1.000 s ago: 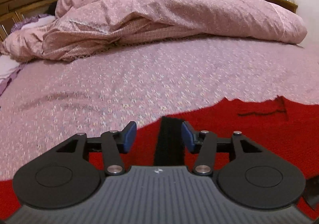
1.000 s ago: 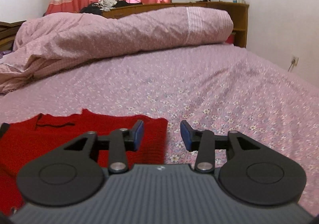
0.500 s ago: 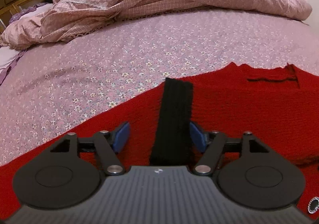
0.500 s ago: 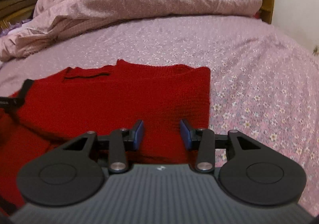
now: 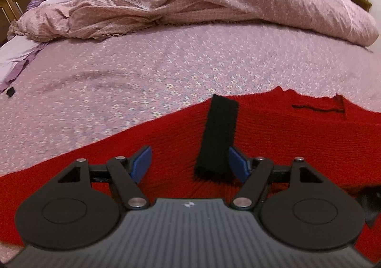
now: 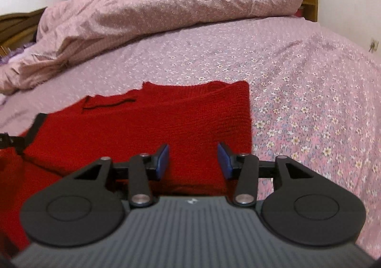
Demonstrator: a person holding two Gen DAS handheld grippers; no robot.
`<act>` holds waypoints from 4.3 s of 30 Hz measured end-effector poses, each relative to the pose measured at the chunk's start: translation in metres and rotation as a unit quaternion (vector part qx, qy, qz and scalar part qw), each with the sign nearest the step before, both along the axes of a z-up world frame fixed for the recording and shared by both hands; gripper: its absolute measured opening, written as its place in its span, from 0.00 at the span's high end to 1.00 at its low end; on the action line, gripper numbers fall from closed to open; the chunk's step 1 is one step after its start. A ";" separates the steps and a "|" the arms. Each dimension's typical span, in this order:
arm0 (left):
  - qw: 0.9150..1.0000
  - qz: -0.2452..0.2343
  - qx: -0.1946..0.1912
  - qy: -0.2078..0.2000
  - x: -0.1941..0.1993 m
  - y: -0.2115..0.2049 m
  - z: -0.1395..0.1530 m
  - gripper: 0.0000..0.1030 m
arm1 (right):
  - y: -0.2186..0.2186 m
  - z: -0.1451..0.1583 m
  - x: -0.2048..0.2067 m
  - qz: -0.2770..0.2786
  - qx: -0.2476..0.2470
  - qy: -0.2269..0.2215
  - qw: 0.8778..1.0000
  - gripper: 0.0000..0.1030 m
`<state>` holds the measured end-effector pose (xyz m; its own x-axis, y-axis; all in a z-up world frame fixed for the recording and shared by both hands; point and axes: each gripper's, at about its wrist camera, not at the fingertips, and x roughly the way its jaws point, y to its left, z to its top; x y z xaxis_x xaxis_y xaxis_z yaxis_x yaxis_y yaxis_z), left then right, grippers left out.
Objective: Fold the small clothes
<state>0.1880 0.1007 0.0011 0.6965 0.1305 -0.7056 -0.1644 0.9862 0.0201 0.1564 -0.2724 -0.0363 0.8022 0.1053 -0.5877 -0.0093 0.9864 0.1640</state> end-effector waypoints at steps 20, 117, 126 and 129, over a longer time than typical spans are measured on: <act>0.993 0.114 -0.024 0.002 -0.129 0.057 0.023 0.25 | 0.016 0.047 -0.082 0.007 0.032 -0.032 0.999 0.36; 0.943 -0.050 -0.234 -0.232 -0.049 -0.022 0.105 0.82 | 0.031 0.013 -0.099 0.025 0.055 0.033 0.998 0.36; 0.957 -0.106 -0.228 -0.146 -0.013 -0.085 0.048 0.82 | 0.027 0.011 -0.102 0.021 0.056 0.033 0.998 0.36; 0.960 -0.122 -0.221 -0.119 0.000 -0.099 0.030 0.82 | 0.026 0.009 -0.101 0.019 0.058 0.036 0.997 0.36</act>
